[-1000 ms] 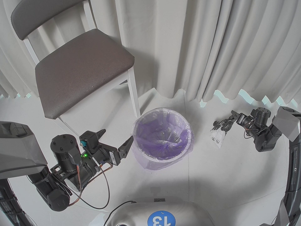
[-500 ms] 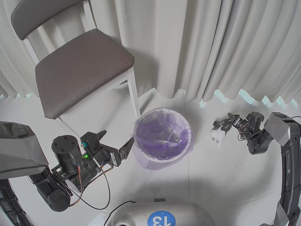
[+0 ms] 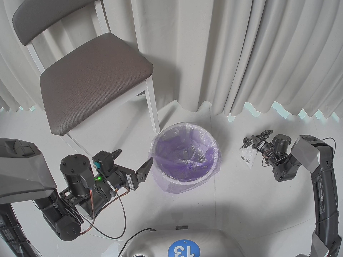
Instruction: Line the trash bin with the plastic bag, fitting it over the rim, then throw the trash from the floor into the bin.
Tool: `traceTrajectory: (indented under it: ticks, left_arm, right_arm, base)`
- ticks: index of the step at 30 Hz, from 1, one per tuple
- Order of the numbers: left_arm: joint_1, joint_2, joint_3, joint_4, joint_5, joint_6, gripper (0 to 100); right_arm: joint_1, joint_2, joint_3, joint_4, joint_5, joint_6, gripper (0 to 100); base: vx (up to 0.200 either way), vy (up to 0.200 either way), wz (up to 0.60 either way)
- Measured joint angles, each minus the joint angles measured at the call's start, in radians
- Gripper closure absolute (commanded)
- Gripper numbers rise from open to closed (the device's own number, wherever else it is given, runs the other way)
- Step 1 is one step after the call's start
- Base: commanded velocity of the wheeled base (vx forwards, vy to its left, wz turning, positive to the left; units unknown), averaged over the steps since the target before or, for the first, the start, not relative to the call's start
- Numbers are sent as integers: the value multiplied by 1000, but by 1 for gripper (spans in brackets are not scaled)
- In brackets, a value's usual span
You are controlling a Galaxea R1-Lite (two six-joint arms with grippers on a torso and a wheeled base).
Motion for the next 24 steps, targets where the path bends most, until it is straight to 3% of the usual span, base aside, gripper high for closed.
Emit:
traceTrajectory:
  ticks: [7, 24]
  left_arm:
    - [0, 4, 0, 0, 0, 0, 0]
    - [-11, 12, 2, 0, 6, 3, 0]
  right_arm:
    - [13, 52, -34, -80, -5, 9, 0]
    - [15, 123, -120, -97, -44, 42, 0]
  base:
    - [0, 0, 0]
    - [0, 0, 0]
